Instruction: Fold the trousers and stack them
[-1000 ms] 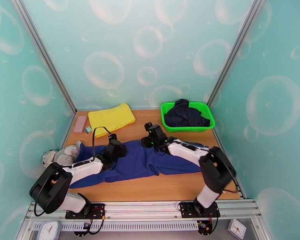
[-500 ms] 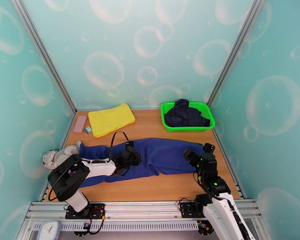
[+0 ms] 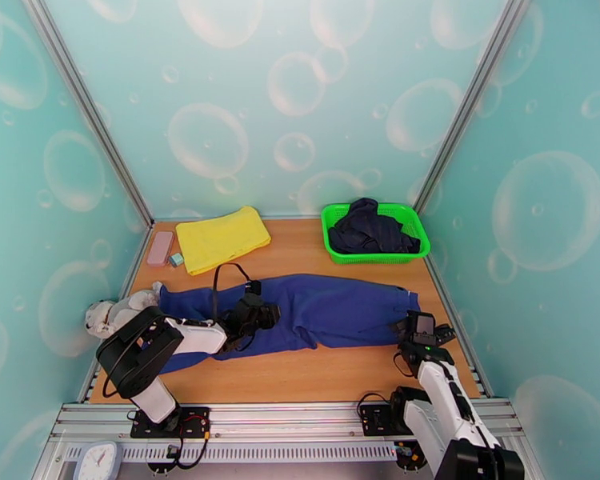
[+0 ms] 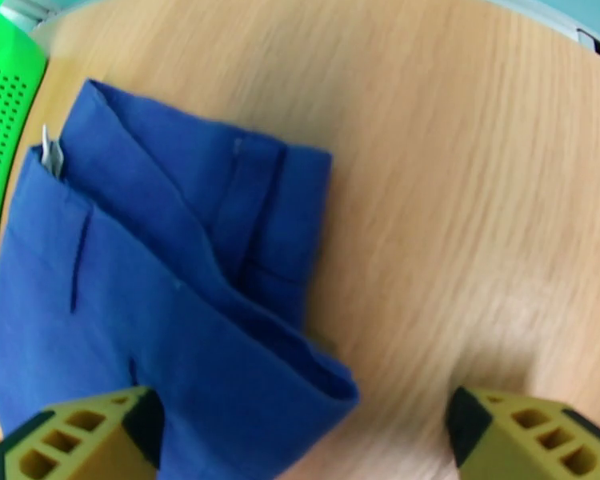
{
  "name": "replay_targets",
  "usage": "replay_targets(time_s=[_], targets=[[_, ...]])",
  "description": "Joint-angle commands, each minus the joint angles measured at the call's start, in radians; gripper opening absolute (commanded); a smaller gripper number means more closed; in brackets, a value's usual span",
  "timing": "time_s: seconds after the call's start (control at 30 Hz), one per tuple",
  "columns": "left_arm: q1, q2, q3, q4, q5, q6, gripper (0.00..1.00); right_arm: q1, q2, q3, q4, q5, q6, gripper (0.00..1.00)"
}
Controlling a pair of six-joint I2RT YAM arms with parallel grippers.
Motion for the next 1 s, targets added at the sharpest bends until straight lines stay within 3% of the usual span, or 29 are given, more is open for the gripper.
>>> replay_targets(time_s=[0.0, 0.1, 0.27, 0.5, 0.67, 0.97], targets=[[0.018, 0.067, -0.025, -0.081, 0.027, -0.011, 0.47, -0.066, 0.029, -0.030, 0.118, -0.104, 0.023, 0.86], [0.015, 0.067, -0.026, -0.083, 0.030, -0.015, 0.47, -0.112, 0.037, -0.041, 0.169, -0.122, -0.012, 0.83], [0.016, 0.065, -0.034, -0.087, 0.026, -0.016, 0.47, -0.187, 0.046, -0.046, 0.215, -0.181, -0.045, 0.58], [0.016, 0.065, -0.051, -0.072, 0.031, -0.011, 0.47, -0.198, 0.038, 0.003, 0.210, -0.187, -0.071, 0.30], [0.016, 0.060, -0.063, -0.064, 0.035, -0.010, 0.47, -0.199, 0.041, 0.038, 0.215, -0.180, -0.104, 0.00], [0.018, 0.053, -0.078, -0.069, 0.033, -0.010, 0.47, -0.255, 0.083, 0.112, 0.216, -0.142, -0.202, 0.00]])
